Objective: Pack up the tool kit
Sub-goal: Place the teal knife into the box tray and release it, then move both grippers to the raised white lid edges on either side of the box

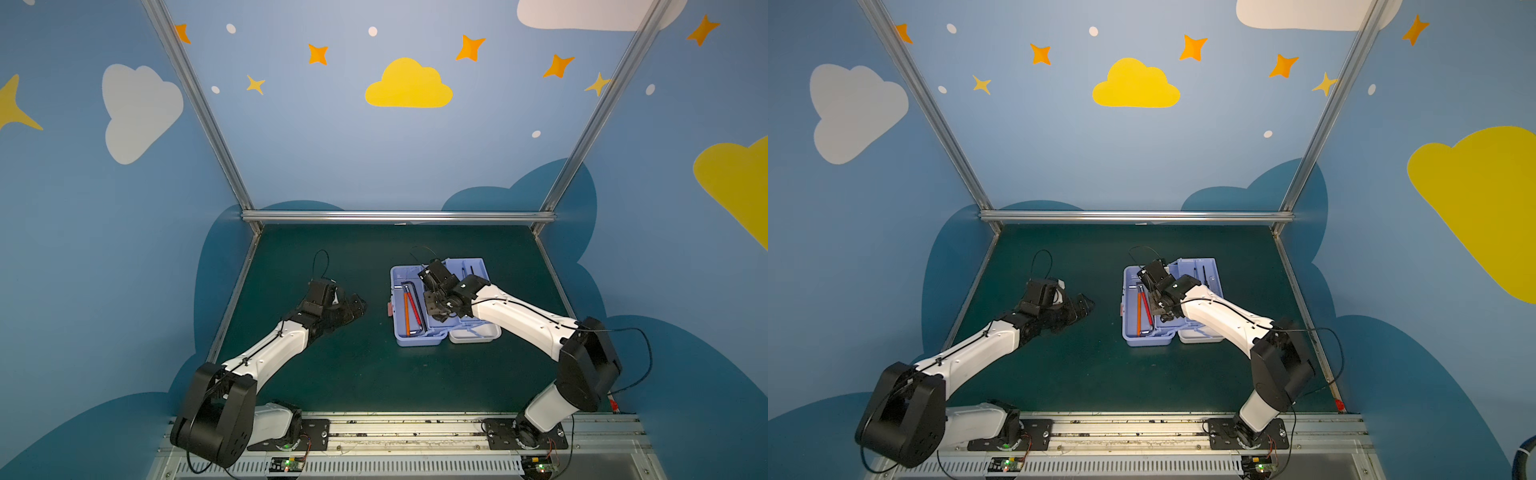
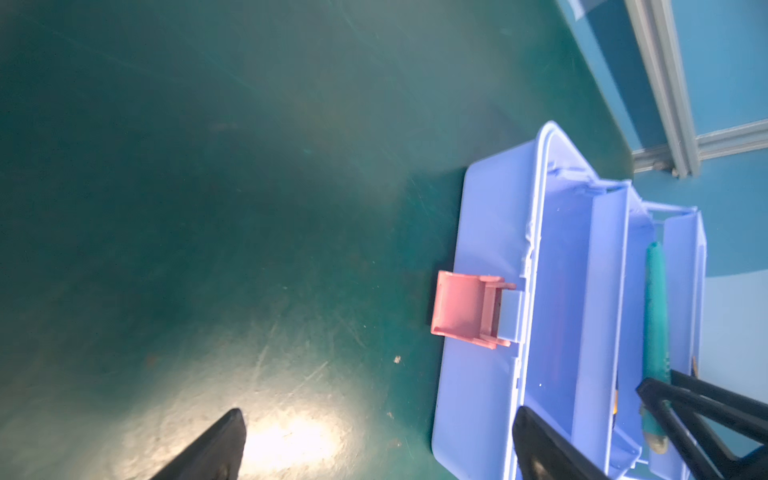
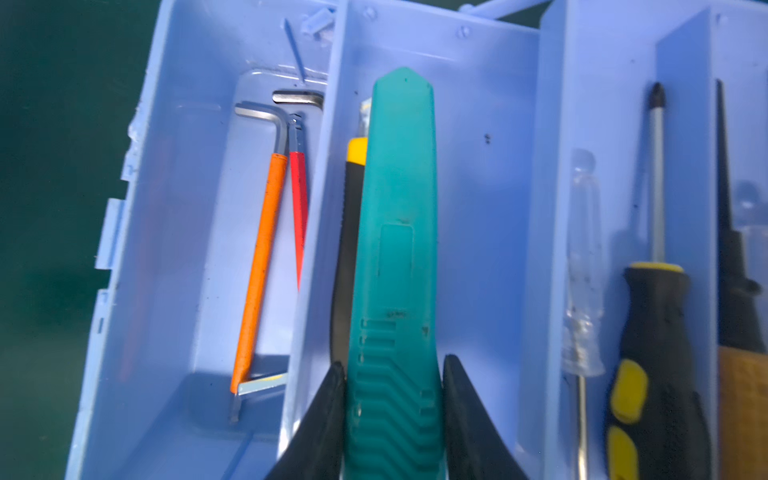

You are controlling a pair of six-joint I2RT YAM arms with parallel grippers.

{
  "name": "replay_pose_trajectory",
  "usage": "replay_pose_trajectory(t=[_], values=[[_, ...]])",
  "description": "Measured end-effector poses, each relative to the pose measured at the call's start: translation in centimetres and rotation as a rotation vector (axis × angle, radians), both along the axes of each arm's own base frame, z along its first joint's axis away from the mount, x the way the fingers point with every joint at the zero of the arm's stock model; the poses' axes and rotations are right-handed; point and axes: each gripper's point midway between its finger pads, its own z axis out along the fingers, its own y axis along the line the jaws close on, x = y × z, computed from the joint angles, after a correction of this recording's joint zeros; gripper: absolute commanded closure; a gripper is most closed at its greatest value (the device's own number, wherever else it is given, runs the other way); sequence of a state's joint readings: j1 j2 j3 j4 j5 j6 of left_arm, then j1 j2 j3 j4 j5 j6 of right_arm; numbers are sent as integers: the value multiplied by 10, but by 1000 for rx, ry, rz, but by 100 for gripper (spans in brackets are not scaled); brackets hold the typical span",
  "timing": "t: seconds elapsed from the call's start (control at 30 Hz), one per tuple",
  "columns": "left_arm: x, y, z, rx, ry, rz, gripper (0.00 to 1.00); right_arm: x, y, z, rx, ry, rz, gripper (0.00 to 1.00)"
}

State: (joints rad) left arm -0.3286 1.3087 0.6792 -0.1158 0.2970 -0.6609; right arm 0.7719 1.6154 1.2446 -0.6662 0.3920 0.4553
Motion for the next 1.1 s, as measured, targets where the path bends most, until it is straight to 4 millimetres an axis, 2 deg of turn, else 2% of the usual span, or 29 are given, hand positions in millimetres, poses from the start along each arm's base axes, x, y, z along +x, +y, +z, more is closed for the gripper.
replay_pose_trajectory(t=[0.03, 0.1, 0.17, 0.23, 0.33, 0.43, 0.6, 0.77, 0.87, 0.97, 1.03, 1.1], values=[[1, -4, 0, 1, 1, -12, 0, 0, -2, 1, -1, 1, -6, 96], [4, -11, 2, 5, -4, -34, 0, -1, -6, 1, -9, 5, -15, 80], [8, -20, 5, 6, -10, -59, 0, -2, -9, 0, -17, 11, -21, 69], [10, -26, 6, 6, -13, -76, 0, -3, -11, -1, -26, 19, -24, 66], [10, -34, 4, 9, -6, -100, 0, -6, -14, -2, -38, 30, -27, 55], [10, -40, 0, 17, 5, -118, 0, -7, -15, -2, -42, 37, -29, 51], [13, -49, 1, 23, 3, -146, 0, -5, -14, 6, -40, 30, -27, 49], [17, -66, -1, 28, 0, -194, 0, -7, -16, 16, -34, 23, -21, 55], [24, -80, -3, 42, -1, -230, 0, -11, -18, 38, 6, -15, -5, 55], [35, -94, -4, 55, -6, -257, 0, -13, -27, 69, 72, -73, -2, 56], [43, -101, -5, 64, -2, -267, 0, -13, -40, 88, 114, -111, -15, 56], [50, -105, -10, 78, 10, -268, 0, -12, -54, 98, 143, -131, -36, 56]])
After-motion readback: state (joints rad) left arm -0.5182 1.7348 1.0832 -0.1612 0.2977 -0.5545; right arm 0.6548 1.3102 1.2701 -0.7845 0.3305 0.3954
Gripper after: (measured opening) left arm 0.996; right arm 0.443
